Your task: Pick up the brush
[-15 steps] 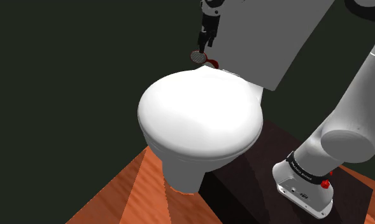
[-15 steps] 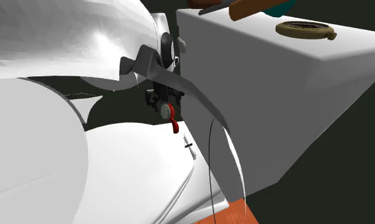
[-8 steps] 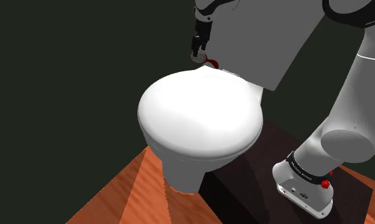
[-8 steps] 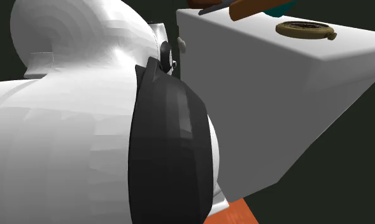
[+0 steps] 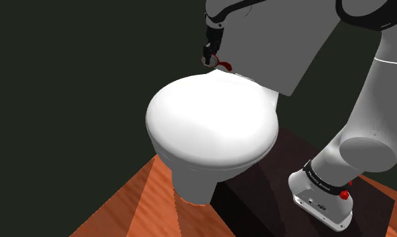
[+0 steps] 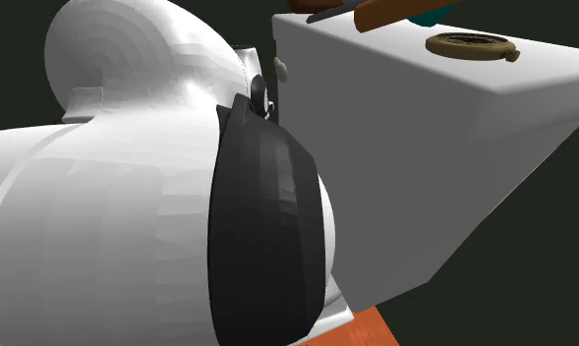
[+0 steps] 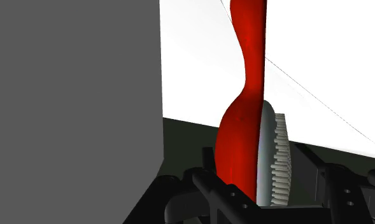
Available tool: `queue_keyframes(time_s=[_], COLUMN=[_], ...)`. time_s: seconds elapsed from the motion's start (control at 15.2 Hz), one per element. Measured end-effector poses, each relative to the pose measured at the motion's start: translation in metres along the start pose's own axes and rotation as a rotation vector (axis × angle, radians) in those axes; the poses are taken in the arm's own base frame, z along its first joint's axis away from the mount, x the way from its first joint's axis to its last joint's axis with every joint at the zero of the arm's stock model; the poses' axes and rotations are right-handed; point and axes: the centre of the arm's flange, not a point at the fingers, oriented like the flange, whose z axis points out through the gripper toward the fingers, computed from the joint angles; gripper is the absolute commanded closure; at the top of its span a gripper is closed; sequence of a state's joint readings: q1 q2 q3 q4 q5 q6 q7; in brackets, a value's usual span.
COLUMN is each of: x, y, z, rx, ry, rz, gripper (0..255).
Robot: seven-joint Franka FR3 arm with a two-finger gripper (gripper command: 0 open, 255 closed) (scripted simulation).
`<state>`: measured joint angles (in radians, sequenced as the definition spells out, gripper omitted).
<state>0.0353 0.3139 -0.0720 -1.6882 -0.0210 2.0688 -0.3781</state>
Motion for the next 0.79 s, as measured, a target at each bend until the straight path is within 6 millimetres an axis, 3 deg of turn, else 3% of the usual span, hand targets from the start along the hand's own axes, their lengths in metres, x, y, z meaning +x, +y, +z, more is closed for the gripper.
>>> queue_keyframes(time_s=[0.46, 0.79], x=[-0.002, -0.002], y=[0.002, 0.003], z=[-0.001, -0.024], rx=[0.000, 0.001], ry=[-0.004, -0.009], rz=[0.002, 0.001], gripper=[255, 255])
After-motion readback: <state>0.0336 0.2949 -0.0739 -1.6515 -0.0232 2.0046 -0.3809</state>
